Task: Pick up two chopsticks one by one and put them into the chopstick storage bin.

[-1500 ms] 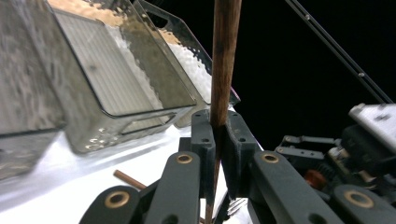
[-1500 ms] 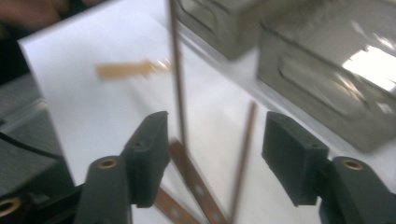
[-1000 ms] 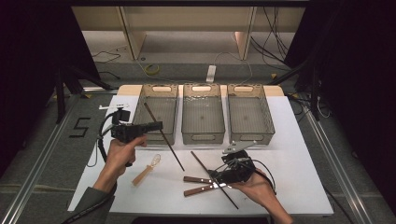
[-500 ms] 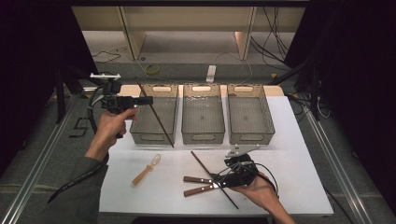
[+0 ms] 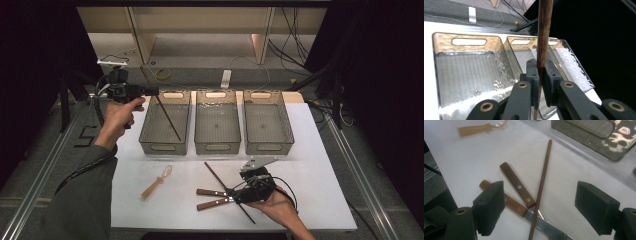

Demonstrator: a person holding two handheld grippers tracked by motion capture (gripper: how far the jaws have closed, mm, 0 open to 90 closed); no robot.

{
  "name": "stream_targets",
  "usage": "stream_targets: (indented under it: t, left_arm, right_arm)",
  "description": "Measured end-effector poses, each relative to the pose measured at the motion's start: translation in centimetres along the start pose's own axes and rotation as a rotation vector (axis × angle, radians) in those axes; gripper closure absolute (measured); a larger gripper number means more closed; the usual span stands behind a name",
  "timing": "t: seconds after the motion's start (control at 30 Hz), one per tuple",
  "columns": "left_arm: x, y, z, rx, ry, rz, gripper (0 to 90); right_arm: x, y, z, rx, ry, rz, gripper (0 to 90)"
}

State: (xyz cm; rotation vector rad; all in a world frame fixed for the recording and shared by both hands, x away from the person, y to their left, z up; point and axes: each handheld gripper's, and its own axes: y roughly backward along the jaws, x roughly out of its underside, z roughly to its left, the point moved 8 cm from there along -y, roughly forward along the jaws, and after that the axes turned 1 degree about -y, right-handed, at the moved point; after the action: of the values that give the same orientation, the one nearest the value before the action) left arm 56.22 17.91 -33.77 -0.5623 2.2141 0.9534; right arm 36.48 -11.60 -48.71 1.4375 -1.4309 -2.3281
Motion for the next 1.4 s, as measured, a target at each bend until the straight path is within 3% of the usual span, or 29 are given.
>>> stream_targets:
  t: [0.17, 0.57, 1.3, 1.4]
  left_arm:
    - [-0.4, -0.8, 0.8, -0.04, 0.001, 0.006, 83.6]
    - [0.7, -3.3, 1.9, -0.06, 0.036, 0.044, 83.4]
    - [2.6, -6.2, 2.7, -0.137, 0.018, 0.119, 82.4]
    - [3.0, -6.7, 3.0, -0.161, 0.005, 0.137, 75.2]
  right_arm:
    - [0.0, 0.0, 0.0, -0.002, 0.0, -0.001, 23.9]
    - [0.1, 0.0, 0.2, -0.005, 0.002, 0.006, 23.8]
    - [0.0, 0.1, 0.2, -0.004, 0.004, -0.002, 23.9]
    - [0.1, 0.1, 0.2, -0.002, 0.006, 0.003, 24.0]
